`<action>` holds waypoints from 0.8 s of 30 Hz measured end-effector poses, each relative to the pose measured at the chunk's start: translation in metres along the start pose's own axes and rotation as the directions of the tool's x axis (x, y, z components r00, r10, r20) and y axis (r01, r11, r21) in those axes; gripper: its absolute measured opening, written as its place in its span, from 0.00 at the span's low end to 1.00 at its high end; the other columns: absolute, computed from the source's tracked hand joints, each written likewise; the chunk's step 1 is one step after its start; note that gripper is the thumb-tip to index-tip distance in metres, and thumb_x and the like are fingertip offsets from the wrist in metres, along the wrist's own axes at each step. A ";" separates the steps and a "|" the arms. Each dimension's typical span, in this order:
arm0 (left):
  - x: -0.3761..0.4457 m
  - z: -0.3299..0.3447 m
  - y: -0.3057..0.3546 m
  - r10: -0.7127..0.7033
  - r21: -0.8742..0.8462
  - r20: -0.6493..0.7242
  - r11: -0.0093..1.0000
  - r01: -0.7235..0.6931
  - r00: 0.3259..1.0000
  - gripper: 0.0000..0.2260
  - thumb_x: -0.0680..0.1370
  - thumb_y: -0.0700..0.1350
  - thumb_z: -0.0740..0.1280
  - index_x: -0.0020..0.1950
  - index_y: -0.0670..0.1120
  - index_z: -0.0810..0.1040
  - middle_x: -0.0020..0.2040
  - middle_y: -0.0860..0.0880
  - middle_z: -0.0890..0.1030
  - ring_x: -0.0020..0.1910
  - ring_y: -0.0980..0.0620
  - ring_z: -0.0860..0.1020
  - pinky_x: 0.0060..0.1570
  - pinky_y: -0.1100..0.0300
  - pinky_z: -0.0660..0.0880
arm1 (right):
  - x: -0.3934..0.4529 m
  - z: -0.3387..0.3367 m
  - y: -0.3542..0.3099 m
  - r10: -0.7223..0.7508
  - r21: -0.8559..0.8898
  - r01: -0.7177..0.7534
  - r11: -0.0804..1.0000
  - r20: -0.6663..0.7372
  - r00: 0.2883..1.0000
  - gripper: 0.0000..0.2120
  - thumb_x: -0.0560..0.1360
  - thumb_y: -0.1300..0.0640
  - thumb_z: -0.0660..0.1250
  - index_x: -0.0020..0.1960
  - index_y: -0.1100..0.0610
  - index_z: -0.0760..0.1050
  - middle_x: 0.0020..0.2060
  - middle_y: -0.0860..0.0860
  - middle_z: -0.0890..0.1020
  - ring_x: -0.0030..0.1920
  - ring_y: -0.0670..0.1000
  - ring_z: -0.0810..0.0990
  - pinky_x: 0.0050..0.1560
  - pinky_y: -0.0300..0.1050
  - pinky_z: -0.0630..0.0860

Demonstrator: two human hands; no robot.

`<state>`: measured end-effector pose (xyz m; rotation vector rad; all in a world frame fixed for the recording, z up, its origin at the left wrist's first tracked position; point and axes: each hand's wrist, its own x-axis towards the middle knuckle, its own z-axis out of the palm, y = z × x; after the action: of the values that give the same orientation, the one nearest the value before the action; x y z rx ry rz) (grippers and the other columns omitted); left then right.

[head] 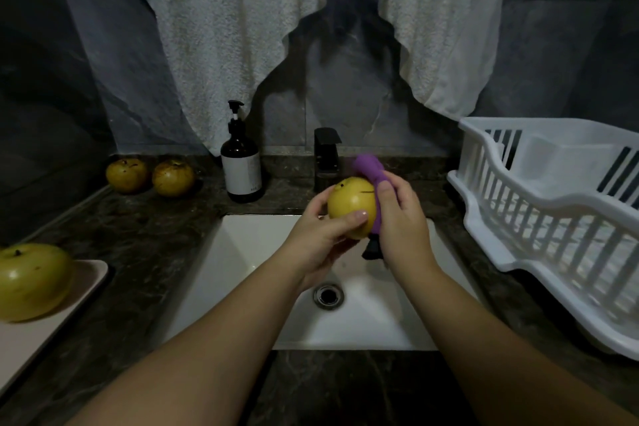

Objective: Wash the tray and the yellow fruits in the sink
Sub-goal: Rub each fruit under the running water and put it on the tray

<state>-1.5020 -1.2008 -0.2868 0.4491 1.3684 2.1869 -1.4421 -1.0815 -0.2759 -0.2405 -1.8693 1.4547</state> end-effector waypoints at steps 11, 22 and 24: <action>0.000 0.007 0.005 -0.108 -0.289 -0.036 0.953 0.093 0.994 0.29 0.72 0.48 0.73 0.70 0.39 0.76 0.63 0.36 0.83 0.63 0.40 0.82 0.58 0.50 0.83 | -0.001 0.001 0.002 -0.031 -0.051 0.030 0.998 -0.010 0.999 0.09 0.83 0.45 0.63 0.62 0.35 0.71 0.63 0.42 0.70 0.59 0.35 0.73 0.53 0.32 0.71; 0.002 0.004 0.005 -0.117 -0.355 0.024 0.928 0.118 0.993 0.30 0.73 0.51 0.73 0.73 0.41 0.74 0.64 0.36 0.82 0.60 0.40 0.84 0.54 0.48 0.84 | -0.003 0.004 0.003 -0.015 -0.008 0.015 1.000 -0.039 0.999 0.11 0.83 0.46 0.62 0.65 0.39 0.73 0.64 0.43 0.75 0.59 0.38 0.76 0.58 0.40 0.76; 0.002 0.004 0.003 -0.145 -0.404 0.052 0.902 0.154 0.988 0.26 0.76 0.52 0.71 0.71 0.41 0.77 0.65 0.36 0.82 0.63 0.38 0.83 0.58 0.46 0.83 | -0.008 0.005 -0.001 -0.188 -0.098 0.184 0.978 -0.036 0.982 0.11 0.81 0.44 0.65 0.63 0.38 0.74 0.62 0.35 0.72 0.63 0.33 0.71 0.61 0.30 0.72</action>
<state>-1.5025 -1.1973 -0.2826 0.2006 0.8654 2.2497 -1.4395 -1.0897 -0.2787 -0.1378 -1.8730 1.2275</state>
